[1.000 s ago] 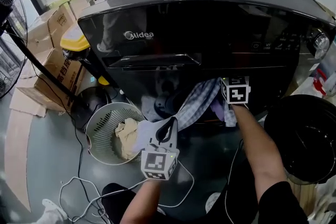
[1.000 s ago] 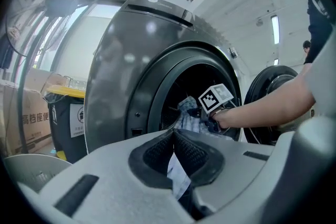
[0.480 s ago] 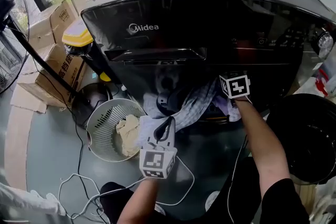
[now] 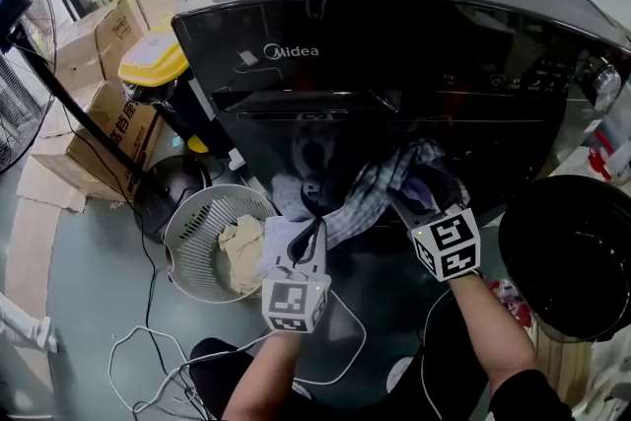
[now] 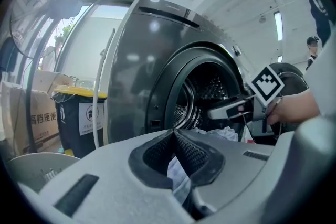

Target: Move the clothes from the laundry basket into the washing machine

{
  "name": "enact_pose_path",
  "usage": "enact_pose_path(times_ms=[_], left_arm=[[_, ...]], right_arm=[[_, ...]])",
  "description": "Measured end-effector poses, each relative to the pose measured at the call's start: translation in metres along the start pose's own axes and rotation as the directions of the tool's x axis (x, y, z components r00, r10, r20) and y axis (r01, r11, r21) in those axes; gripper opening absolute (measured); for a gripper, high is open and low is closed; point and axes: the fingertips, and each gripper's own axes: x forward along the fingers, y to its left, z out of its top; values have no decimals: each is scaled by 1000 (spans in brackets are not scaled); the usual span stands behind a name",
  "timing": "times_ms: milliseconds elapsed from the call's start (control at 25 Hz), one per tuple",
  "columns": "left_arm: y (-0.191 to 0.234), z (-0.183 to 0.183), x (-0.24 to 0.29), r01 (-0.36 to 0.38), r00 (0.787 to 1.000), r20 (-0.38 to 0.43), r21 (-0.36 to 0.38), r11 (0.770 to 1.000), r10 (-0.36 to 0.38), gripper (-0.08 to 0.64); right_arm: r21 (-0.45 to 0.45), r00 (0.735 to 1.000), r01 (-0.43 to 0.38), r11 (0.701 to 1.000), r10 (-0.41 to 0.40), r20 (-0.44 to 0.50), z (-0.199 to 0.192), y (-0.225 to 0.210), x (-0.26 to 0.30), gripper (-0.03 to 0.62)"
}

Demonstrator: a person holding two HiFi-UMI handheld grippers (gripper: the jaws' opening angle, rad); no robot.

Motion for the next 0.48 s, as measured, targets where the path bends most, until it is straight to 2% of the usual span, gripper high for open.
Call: enact_pose_path(times_ms=[200,360,480], left_arm=[[17,-9,-12,-33,999,-18,8,999,33,6],[35,-25,-35,-87,995,-54,9,996,88,6],[54,-39,-57,-133,987,-87,-11,991,131,6]], right_arm=[[-27,995,-87,996,86,-42,-21,61,-5,239],[-39,978,-182,983,177,-108,-48,112,-1,241],[-124,957,-262,957,242,-157,-64,161,9,250]])
